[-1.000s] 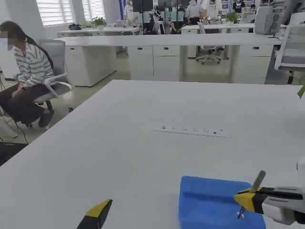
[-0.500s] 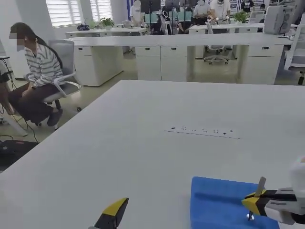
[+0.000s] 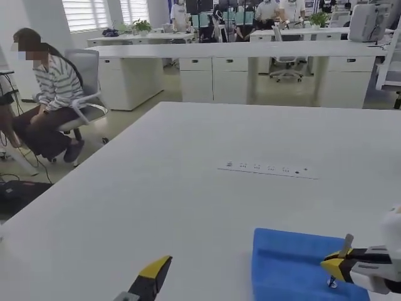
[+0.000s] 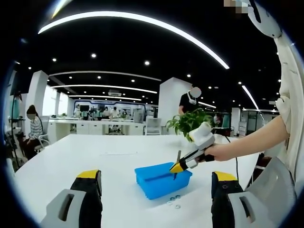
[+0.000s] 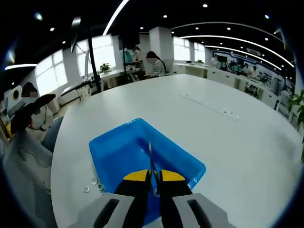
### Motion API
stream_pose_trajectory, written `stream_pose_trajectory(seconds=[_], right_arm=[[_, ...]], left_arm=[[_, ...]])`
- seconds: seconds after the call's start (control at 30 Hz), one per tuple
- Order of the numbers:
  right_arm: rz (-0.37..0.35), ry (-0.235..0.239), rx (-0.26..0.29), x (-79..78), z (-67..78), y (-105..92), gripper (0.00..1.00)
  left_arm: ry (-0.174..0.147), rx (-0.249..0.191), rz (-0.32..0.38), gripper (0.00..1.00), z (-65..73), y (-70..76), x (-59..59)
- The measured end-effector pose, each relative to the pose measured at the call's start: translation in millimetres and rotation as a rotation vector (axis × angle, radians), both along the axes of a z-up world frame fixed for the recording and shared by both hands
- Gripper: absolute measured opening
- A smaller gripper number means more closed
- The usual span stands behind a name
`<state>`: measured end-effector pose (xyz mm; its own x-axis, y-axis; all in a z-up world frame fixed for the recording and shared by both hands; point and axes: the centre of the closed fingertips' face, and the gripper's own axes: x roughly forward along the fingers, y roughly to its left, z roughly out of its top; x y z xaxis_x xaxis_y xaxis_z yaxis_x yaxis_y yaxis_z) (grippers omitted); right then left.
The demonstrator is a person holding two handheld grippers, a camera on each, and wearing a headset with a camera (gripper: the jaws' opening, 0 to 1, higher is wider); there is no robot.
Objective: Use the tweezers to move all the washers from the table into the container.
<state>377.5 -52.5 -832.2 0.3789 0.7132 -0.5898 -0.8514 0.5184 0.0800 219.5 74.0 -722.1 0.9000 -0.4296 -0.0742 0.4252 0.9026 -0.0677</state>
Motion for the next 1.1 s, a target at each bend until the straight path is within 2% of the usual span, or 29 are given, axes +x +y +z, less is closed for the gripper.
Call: stream_pose_trajectory(seconds=[0.27, 0.33, 0.37, 0.4, 0.43, 0.47, 0.5, 0.63, 0.8, 0.9, 1.0, 1.1], right_arm=[[-0.001, -0.020, 0.057, -1.2, 19.2, 4.0, 0.03], [0.019, -0.016, 0.085, -5.5, 26.7, 7.5, 0.00], [0.010, 0.013, 0.115, -10.9, 31.8, 9.7, 0.00], [0.036, -0.004, 0.093, -13.4, 32.0, 8.0, 0.00], [0.075, -0.034, 0.047, -11.7, 27.4, 5.4, 0.00], [0.080, -0.054, 0.004, -9.8, 22.6, 1.2, 0.00], [0.078, -0.050, -0.015, -10.8, 17.0, 0.3, 0.00], [0.033, -0.035, 0.050, -15.3, 22.2, -3.3, 0.00], [0.012, -0.043, 0.061, -16.7, 24.5, -14.2, 0.00], [0.025, -0.034, 0.054, -16.6, 21.0, -15.9, 0.00], [0.097, 0.011, 0.047, -25.1, 15.7, -9.0, 0.00], [0.150, 0.029, 0.017, -26.9, 10.6, -0.3, 0.00]], left_arm=[[0.006, 0.004, -0.003, 0.97, -1.3, -0.2, -0.2], [0.014, 0.006, -0.003, 0.97, -2.9, -0.1, -0.1], [0.016, 0.007, -0.005, 0.97, -3.5, -0.4, -0.2], [0.018, 0.009, -0.005, 0.96, -3.8, -0.7, -0.3], [0.017, 0.013, -0.006, 0.96, -4.1, -0.9, -0.2], [0.018, 0.015, -0.006, 0.96, -4.3, -1.1, -0.3], [0.021, 0.014, -0.008, 0.96, -4.8, -1.4, -0.4], [0.028, 0.020, -0.007, 0.96, -6.7, -1.3, -0.3], [0.050, 0.039, -0.016, 0.94, -11.6, -2.5, -1.1], [0.049, 0.040, -0.018, 0.94, -11.4, -2.9, -1.5], [0.051, 0.038, -0.017, 0.94, -11.8, -2.6, -1.5], [0.055, 0.045, -0.017, 0.93, -12.9, -2.8, -1.6]])
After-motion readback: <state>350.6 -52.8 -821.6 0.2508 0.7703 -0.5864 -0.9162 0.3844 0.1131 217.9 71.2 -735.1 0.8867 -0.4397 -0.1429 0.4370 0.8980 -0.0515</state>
